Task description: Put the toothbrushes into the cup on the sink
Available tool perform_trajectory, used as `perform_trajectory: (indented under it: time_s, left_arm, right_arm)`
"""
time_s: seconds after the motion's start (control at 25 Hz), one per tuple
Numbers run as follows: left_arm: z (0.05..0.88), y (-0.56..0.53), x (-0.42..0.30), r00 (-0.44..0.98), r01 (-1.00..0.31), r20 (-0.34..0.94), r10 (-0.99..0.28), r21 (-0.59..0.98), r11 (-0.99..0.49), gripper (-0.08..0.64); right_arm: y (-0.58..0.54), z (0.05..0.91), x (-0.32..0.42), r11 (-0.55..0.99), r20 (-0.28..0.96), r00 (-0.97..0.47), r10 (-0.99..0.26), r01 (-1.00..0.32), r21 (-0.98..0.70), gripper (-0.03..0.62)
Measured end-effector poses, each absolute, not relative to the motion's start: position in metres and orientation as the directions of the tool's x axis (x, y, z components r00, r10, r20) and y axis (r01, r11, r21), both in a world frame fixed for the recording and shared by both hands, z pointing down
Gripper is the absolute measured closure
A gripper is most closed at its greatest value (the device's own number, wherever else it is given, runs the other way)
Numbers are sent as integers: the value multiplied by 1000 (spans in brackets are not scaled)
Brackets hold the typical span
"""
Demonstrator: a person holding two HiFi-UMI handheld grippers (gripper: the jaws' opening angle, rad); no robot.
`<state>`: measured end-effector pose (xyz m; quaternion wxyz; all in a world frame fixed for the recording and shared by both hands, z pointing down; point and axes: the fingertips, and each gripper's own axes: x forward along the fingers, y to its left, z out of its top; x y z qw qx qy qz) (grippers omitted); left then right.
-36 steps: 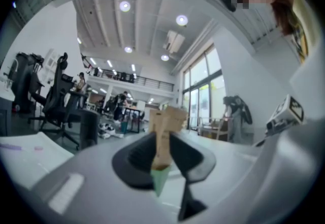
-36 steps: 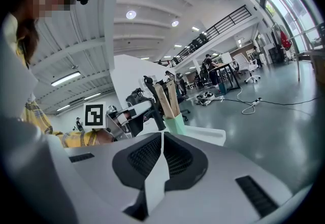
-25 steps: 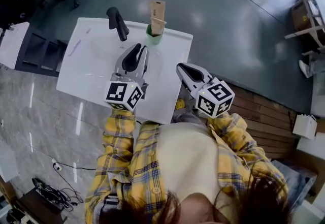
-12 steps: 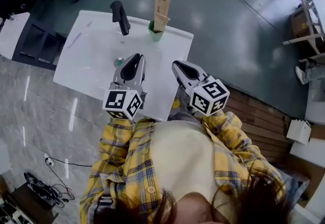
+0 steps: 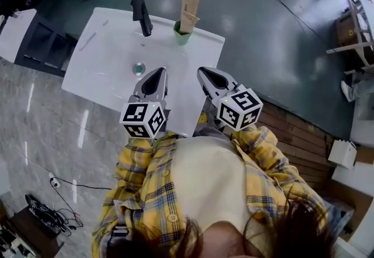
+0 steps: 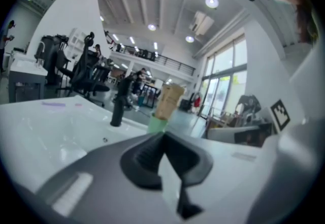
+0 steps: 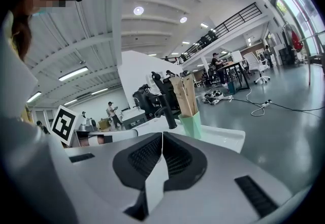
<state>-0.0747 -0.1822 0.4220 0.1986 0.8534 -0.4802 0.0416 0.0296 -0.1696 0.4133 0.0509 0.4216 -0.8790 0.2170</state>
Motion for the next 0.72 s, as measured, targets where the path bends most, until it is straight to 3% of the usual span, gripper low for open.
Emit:
perform_trajectory:
  time_s: [0.72]
  left_arm:
    - [428, -173, -78, 523, -843, 304, -796, 318, -433, 552]
  right_arm:
    - [-176, 417, 27, 540, 307, -622, -721, -781, -315, 578]
